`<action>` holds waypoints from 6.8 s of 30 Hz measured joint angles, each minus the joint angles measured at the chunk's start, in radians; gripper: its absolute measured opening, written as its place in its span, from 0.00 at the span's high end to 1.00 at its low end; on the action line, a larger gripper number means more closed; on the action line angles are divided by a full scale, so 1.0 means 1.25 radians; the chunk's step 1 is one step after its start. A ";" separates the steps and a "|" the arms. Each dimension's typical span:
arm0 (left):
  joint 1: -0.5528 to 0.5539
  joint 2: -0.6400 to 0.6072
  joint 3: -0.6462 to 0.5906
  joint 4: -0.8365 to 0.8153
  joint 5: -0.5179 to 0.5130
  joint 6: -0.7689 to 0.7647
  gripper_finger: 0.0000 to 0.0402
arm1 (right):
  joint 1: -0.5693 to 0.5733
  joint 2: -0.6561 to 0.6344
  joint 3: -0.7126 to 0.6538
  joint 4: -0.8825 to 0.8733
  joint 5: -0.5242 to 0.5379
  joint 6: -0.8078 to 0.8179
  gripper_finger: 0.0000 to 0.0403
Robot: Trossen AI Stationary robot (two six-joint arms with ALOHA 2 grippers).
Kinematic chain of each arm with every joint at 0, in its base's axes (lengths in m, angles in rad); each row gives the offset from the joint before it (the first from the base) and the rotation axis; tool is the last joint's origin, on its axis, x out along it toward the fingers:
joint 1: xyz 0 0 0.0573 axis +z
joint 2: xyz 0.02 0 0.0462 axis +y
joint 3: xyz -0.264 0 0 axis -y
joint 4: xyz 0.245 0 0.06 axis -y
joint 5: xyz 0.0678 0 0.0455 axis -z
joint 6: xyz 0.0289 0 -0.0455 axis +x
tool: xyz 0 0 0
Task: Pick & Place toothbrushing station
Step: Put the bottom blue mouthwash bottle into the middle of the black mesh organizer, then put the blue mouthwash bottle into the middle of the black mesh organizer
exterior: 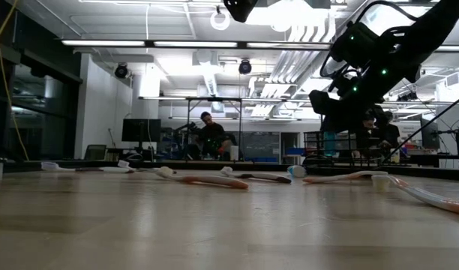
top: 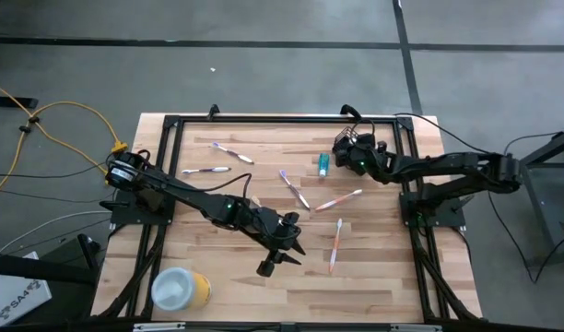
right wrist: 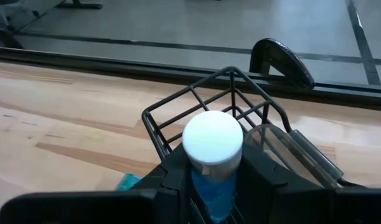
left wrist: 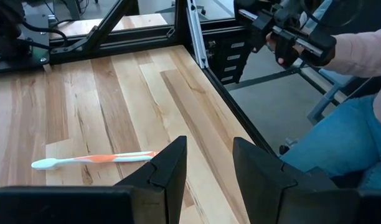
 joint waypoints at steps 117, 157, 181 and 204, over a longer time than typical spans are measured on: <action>-0.005 0.000 0.000 0.023 0.000 -0.005 0.68 | -0.032 -0.102 -0.001 -0.120 -0.080 -0.044 0.65; -0.005 0.000 0.000 0.022 0.000 -0.010 0.68 | -0.012 -0.242 -0.001 -0.110 -0.237 -0.106 0.63; 0.003 -0.003 0.000 -0.051 -0.069 -0.012 0.68 | 0.137 -0.242 -0.001 -0.039 -0.419 -0.262 0.63; 0.093 -0.154 -0.001 -0.425 -0.150 -0.034 0.71 | 0.141 -0.008 0.133 -0.010 -0.371 -0.305 0.63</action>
